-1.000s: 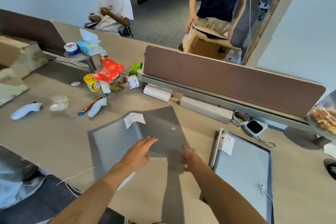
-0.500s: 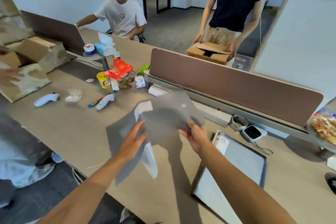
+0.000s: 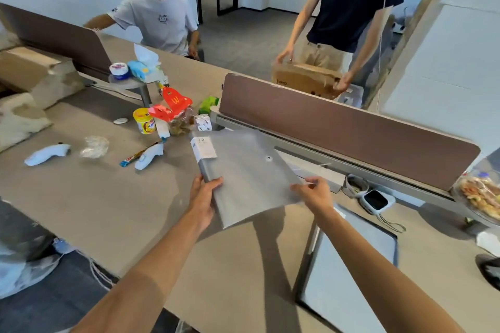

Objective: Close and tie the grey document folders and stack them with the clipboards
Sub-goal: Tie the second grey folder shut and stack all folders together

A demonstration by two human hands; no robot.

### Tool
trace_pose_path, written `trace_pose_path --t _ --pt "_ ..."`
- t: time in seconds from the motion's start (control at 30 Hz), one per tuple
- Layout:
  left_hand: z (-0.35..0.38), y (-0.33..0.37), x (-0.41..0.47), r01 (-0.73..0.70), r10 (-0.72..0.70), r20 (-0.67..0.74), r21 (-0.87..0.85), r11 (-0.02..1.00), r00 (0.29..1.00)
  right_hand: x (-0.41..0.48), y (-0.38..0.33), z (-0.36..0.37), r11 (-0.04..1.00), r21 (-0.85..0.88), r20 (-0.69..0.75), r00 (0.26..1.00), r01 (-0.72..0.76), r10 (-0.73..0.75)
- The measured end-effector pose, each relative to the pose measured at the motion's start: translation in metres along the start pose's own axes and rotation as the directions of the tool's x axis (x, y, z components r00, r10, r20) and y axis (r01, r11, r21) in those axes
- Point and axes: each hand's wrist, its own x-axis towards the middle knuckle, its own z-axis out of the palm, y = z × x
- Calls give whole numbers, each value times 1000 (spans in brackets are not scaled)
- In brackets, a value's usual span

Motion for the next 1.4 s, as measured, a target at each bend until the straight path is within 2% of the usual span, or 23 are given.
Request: trace_pose_path --t 0.07,0.1,0.23,0.33,0.4,0.57,0.6,0.63,0.67,0.7,0.73,0.77,0.83,0.87,0.97,1.07,1.17,1.3,1.4 --pt "-13 -1 10 37 -38 38 29 999 999 12 16 0 992 -116 -9 999 -49 49" --pt "-20 0 18 52 -55 58 48 998 997 17 21 2 990 -111 21 996 -85 88" --pt "-43 5 43 105 -125 133 148 983 983 17 31 22 968 148 205 964 -203 171" --pt "-60 5 58 125 -164 162 225 966 973 16 38 49 908 331 192 960 -257 202" --pt "-78 0 73 105 -158 137 330 938 978 17 46 68 871 381 170 949 -311 265" --pt "-127 -18 108 99 -150 33 608 788 988 19 74 111 852 328 89 911 -408 402" --pt "-135 -20 116 72 -115 15 702 709 993 20 79 118 852 314 66 905 -419 420" --pt "-142 -21 124 13 -52 18 835 550 998 21 82 126 856 301 39 902 -421 430" --pt "-146 -21 128 -59 19 56 950 305 998 21 84 132 864 289 12 904 -413 428" --pt "-148 -21 132 -152 79 147 986 64 986 21 83 137 882 248 -15 909 -400 416" --pt "-146 -22 135 -258 90 265 963 -78 960 20 82 142 902 189 -37 915 -389 402" --pt "-140 -24 137 -368 67 379 920 -136 923 19 81 145 917 111 -48 919 -384 391" --pt "-123 -31 142 -550 -5 558 817 -173 830 15 84 152 923 -20 -50 922 -384 383" --pt "-113 -35 144 -605 -69 604 774 -188 794 14 87 154 917 -95 -57 921 -389 385" --pt "-88 -50 146 -686 -333 603 678 -264 724 9 93 155 856 -359 -68 925 -372 373" --pt "-87 -64 147 -709 -465 548 626 -325 696 5 88 151 827 -447 61 911 -340 407" --pt "-96 -73 151 -709 -483 536 630 -318 693 7 80 144 805 -537 209 884 -252 417" --pt "-98 -75 149 -707 -430 571 644 -294 699 22 68 145 841 -518 392 830 -157 396" --pt "-103 -74 144 -679 -397 570 699 -225 719 35 62 157 867 -492 449 830 -79 330"
